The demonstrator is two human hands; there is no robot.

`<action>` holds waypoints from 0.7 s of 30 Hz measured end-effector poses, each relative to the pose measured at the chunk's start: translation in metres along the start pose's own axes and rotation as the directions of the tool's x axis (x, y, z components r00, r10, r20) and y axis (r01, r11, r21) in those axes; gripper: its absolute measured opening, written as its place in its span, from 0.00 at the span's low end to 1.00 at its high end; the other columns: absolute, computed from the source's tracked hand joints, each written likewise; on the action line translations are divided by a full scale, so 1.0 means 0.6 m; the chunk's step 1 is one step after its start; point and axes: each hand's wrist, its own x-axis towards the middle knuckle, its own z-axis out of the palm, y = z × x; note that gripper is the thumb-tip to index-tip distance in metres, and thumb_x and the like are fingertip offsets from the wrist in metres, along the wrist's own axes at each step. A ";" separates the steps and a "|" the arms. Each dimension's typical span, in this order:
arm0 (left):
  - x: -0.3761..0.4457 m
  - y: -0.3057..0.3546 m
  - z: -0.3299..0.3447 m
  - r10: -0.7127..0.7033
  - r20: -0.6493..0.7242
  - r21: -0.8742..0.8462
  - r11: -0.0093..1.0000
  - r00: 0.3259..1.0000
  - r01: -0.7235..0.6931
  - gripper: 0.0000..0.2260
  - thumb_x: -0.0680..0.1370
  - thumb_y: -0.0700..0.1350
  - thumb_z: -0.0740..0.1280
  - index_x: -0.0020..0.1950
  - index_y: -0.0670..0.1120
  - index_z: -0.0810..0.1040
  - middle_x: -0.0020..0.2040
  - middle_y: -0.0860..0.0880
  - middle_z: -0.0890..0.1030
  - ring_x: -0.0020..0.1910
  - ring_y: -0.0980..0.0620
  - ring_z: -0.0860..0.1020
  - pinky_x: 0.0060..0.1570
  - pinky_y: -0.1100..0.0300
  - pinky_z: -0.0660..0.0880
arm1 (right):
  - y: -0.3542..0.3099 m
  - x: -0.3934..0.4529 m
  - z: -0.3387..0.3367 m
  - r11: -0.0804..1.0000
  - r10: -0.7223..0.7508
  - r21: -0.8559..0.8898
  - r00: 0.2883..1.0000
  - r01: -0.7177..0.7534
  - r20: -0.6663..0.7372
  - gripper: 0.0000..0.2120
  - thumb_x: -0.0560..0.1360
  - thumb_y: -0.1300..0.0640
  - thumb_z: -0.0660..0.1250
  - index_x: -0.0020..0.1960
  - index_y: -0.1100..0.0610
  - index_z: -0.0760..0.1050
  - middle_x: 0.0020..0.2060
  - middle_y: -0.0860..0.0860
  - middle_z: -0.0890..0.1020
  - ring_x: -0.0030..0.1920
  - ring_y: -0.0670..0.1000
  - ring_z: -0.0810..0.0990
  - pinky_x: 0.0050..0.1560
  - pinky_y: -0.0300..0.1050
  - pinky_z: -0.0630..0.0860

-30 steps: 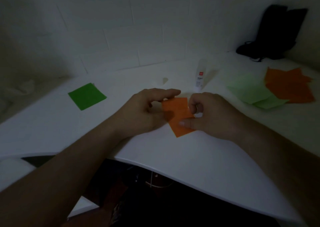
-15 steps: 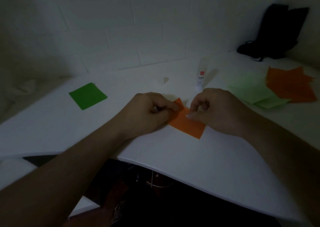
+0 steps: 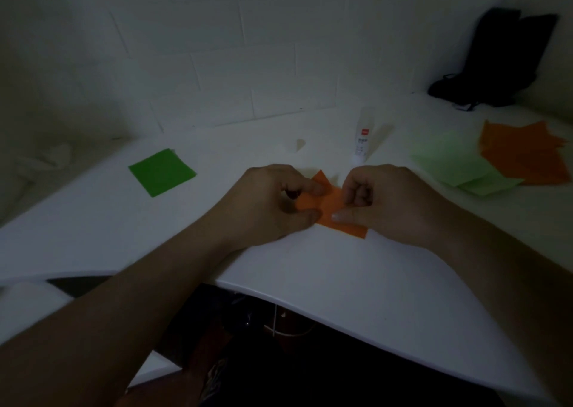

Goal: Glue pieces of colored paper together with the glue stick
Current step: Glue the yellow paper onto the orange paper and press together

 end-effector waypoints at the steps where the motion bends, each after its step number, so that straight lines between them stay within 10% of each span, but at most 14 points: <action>1: 0.000 0.000 0.000 0.000 0.001 -0.005 1.000 1.000 0.000 0.19 0.71 0.50 0.79 0.61 0.56 0.85 0.48 0.53 0.82 0.48 0.56 0.80 0.50 0.61 0.76 | 0.000 0.000 -0.001 1.000 0.001 0.000 1.000 -0.001 -0.004 0.14 0.65 0.47 0.83 0.40 0.48 0.78 0.32 0.45 0.79 0.32 0.40 0.75 0.34 0.32 0.70; 21: 0.002 -0.002 0.004 -0.014 0.006 0.013 1.000 1.000 0.014 0.18 0.71 0.50 0.79 0.61 0.58 0.84 0.48 0.56 0.83 0.50 0.58 0.80 0.53 0.65 0.74 | 0.013 0.008 0.008 0.964 -0.071 -0.262 0.991 0.040 -0.111 0.03 0.78 0.49 0.69 0.47 0.46 0.76 0.30 0.46 0.78 0.33 0.47 0.78 0.35 0.46 0.74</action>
